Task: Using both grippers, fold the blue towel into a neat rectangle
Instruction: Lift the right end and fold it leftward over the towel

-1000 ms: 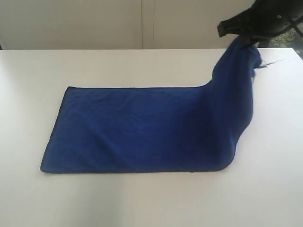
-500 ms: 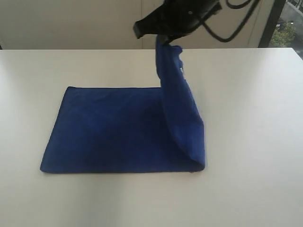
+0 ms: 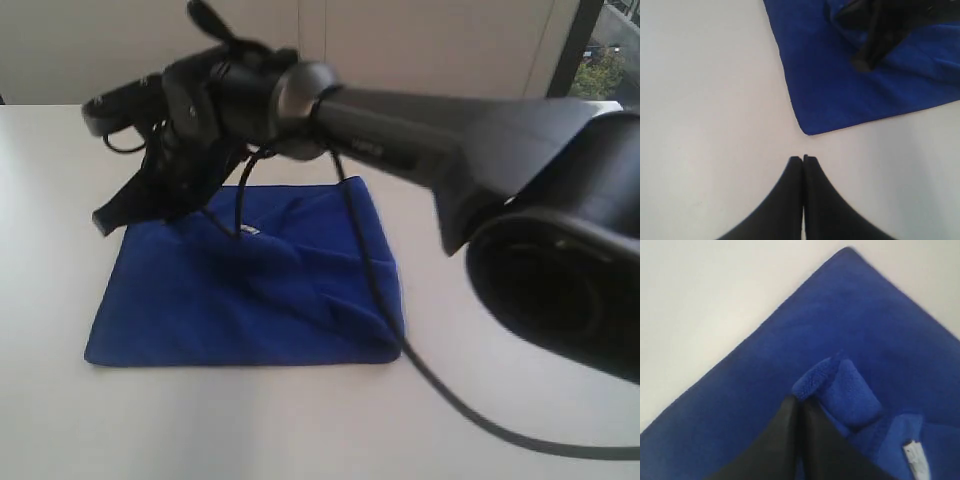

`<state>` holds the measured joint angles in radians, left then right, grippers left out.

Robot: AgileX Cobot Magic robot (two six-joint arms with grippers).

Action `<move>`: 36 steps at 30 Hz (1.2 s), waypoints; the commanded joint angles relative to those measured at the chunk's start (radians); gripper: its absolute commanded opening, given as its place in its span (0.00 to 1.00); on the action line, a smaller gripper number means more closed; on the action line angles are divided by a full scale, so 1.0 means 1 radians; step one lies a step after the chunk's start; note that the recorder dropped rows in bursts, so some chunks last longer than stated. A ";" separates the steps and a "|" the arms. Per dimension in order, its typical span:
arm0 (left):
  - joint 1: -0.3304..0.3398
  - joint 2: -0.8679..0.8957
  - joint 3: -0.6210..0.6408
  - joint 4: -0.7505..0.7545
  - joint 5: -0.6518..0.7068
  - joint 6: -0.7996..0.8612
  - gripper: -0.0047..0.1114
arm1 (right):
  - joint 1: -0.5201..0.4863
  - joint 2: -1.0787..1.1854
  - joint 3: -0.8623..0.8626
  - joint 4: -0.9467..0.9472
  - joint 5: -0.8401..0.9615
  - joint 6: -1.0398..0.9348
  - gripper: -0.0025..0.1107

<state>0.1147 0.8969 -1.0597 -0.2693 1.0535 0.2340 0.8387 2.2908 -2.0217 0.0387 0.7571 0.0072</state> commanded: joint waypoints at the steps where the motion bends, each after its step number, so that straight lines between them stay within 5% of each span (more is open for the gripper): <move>1: 0.002 -0.010 0.005 -0.005 0.008 -0.010 0.04 | 0.018 0.094 -0.063 0.038 -0.031 0.005 0.02; 12: 0.002 -0.010 0.005 -0.005 0.008 -0.010 0.04 | 0.021 -0.042 -0.199 -0.028 0.153 0.005 0.02; 23: 0.002 -0.010 0.005 -0.005 0.008 -0.010 0.04 | 0.059 0.190 -0.204 0.057 -0.079 0.005 0.03; 30: 0.002 -0.010 0.005 -0.005 0.008 -0.010 0.04 | 0.057 0.146 -0.204 0.061 -0.038 -0.007 0.42; 36: 0.002 -0.010 0.005 -0.005 0.008 -0.010 0.04 | 0.000 0.074 -0.204 0.051 0.097 -0.007 0.44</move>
<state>0.1147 0.8969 -1.0597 -0.2693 1.0515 0.2340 0.8818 2.4021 -2.2271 0.0992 0.7961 0.0080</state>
